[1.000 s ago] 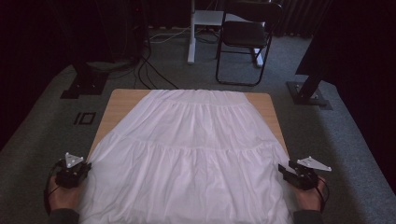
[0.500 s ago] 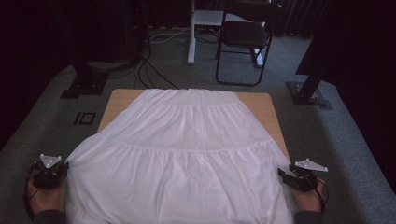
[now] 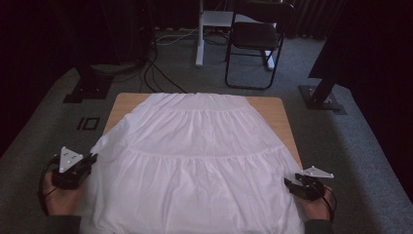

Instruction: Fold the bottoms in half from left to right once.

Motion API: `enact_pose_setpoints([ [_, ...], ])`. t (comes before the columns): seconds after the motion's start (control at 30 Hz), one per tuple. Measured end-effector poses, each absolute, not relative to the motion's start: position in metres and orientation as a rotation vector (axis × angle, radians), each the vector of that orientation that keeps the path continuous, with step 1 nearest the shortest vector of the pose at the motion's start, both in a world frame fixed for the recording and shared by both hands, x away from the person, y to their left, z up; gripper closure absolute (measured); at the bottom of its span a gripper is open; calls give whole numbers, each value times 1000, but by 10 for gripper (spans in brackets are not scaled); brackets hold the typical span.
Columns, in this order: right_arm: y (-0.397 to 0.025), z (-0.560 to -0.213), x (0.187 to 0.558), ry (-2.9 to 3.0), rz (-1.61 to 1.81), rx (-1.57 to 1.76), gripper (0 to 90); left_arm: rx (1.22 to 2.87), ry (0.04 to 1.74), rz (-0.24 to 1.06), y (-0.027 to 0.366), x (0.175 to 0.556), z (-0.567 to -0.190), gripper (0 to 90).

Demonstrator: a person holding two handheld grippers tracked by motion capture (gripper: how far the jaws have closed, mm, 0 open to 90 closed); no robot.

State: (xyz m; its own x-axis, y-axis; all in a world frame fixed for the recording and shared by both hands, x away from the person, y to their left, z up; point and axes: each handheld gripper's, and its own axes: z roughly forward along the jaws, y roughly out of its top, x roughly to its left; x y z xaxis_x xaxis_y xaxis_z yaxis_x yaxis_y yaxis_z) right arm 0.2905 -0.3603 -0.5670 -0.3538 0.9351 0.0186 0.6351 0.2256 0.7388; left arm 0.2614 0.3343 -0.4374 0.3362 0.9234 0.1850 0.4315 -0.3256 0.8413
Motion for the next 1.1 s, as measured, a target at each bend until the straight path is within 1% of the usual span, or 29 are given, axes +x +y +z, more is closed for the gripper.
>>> enact_pose_setpoints([
  [0.3, -360, -569, 289, 2066, 946, 1434, 400, 1982, 915, 773, 251, 275, -421, 873],
  [0.57, -360, -570, 289, 2058, 956, 1430, 399, 2084, 674, 618, 160, 302, -427, 874],
  [0.67, -360, -570, 288, 2057, 957, 1429, 399, 2118, 648, 561, 127, 319, -436, 874],
  [0.7, -360, -570, 288, 2057, 957, 1429, 399, 2118, 648, 561, 127, 319, -436, 874],
  [0.77, -360, -570, 288, 2056, 958, 1428, 399, 2126, 589, 516, 101, 321, -437, 874],
  [0.83, -360, -570, 288, 2055, 960, 1427, 399, 2094, 478, 462, 73, 315, -428, 874],
  [0.9, -360, -570, 288, 2055, 961, 1427, 399, 2083, 457, 438, 66, 314, -426, 874],
  [0.93, -360, -570, 288, 2056, 960, 1425, 399, 2109, 409, 409, 45, 314, -427, 874],
  [0.97, -360, -570, 288, 2056, 960, 1425, 399, 2109, 409, 409, 45, 314, -427, 873],
  [1.0, -360, -570, 288, 2055, 960, 1425, 399, 2148, 402, 355, 32, 318, -436, 869],
  [1.03, -360, -570, 288, 2055, 960, 1425, 399, 2148, 402, 355, 32, 318, -436, 859],
  [1.07, -360, -570, 288, 2056, 958, 1427, 399, 2187, 426, 282, 24, 326, -451, 802],
  [1.1, -360, -570, 288, 2056, 958, 1427, 399, 2187, 426, 282, 24, 326, -451, 736],
])
